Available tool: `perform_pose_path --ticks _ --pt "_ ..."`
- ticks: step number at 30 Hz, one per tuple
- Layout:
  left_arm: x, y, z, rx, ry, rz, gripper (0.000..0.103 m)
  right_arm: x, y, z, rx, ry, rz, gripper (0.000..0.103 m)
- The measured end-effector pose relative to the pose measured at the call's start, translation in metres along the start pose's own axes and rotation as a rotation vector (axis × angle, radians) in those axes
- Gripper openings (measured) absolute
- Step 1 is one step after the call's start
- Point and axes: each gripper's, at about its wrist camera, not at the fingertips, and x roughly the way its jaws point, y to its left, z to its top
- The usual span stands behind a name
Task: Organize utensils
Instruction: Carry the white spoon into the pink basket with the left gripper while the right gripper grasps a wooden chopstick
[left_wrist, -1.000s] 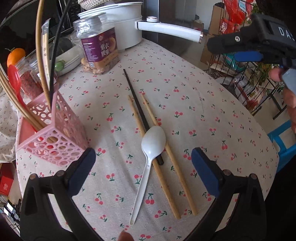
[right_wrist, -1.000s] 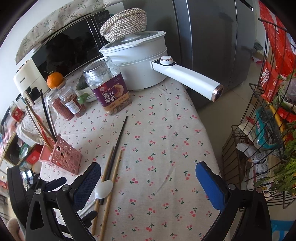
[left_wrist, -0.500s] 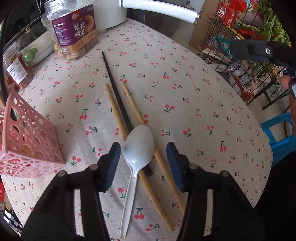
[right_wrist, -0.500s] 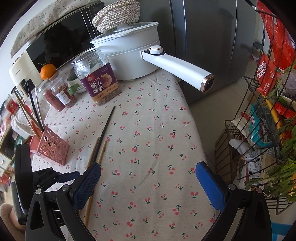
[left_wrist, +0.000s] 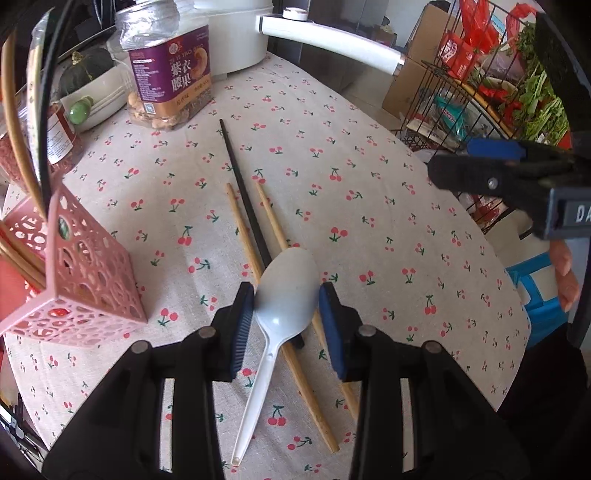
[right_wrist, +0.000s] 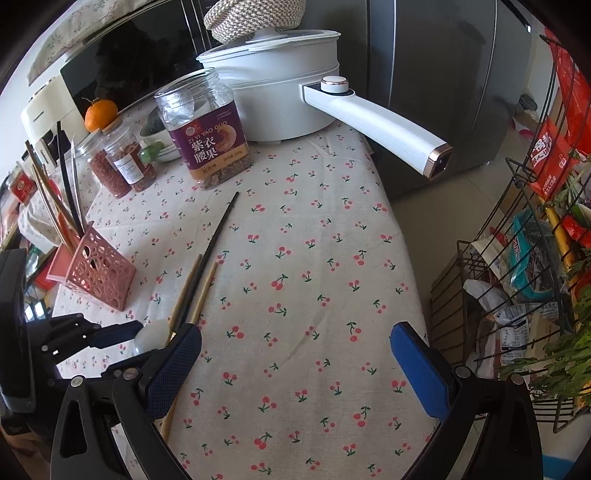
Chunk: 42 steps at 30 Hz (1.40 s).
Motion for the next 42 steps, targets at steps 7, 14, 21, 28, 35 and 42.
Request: perform_pose_path --ticks 7,14,21,28,35,42 --pt "-0.045 0.015 0.000 -0.108 -0.142 -0.034 0.038 0.018 0.013 0.003 0.000 0.051 0.019 0.103" --pt "-0.078 0.024 -0.006 -0.152 -0.251 -0.065 0.038 0.057 0.045 0.004 -0.051 0.155 -0.001 0.095" --pt "-0.093 0.036 -0.011 -0.173 -0.286 -0.074 0.038 0.089 0.071 0.008 -0.060 0.218 0.004 0.069" --pt "-0.104 0.050 -0.021 -0.201 -0.301 -0.067 0.038 0.107 0.094 0.009 -0.094 0.220 -0.036 0.051" --pt "-0.128 0.073 -0.025 -0.290 -0.414 -0.080 0.038 0.105 0.108 0.006 -0.122 0.225 -0.029 0.011" --pt "-0.149 0.097 -0.026 -0.377 -0.598 -0.113 0.038 0.089 0.086 0.006 -0.030 0.191 0.067 0.006"
